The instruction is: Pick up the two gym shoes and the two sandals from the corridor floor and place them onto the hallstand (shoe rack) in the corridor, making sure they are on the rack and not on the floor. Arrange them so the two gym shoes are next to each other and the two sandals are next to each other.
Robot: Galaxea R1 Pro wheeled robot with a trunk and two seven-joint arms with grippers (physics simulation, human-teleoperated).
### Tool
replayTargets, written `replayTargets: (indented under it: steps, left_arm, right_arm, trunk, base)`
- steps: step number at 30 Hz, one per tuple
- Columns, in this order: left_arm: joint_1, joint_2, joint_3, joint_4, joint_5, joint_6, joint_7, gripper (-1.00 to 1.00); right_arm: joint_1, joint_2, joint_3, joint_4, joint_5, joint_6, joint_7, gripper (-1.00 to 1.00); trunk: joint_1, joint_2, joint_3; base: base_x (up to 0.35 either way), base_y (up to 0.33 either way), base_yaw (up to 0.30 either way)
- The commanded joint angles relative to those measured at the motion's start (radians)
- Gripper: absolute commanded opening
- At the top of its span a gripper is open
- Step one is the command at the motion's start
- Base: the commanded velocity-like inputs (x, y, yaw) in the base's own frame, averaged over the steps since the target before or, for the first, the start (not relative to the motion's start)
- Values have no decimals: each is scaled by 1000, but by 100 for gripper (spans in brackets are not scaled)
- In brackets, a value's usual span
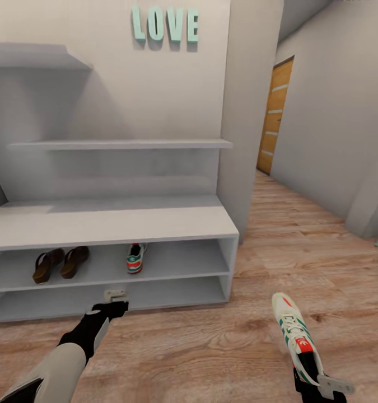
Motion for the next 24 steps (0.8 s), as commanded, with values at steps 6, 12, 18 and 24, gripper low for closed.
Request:
replayTargets:
  steps: [6, 12, 18, 24]
  left_arm:
    - [89, 1, 8, -4, -2, -100, -99, 100]
    - [174, 21, 10, -6, 23, -188, -217, 100]
    - [302, 89, 11, -6, 81, -296, -349, 100]
    - [363, 136, 10, 4, 132, -372, -398, 100]
  right_arm:
    - [-1, 2, -6, 3, 10, -4, 2, -100]
    - [-1, 2, -5, 3, 12, -4, 2, -100]
    - [-1, 2, -4, 4, 12, -4, 5, -100]
    - [-1, 2, -3, 3, 12, -4, 5, -100]
  trunk:
    - [-1, 0, -1]
    - [-1, 0, -1]
    - [-1, 0, -1]
    - [-1, 0, -1]
  base:
    - [-108, 161, 0]
    - [47, 269, 0]
    - [83, 296, 0]
    - [84, 298, 0]
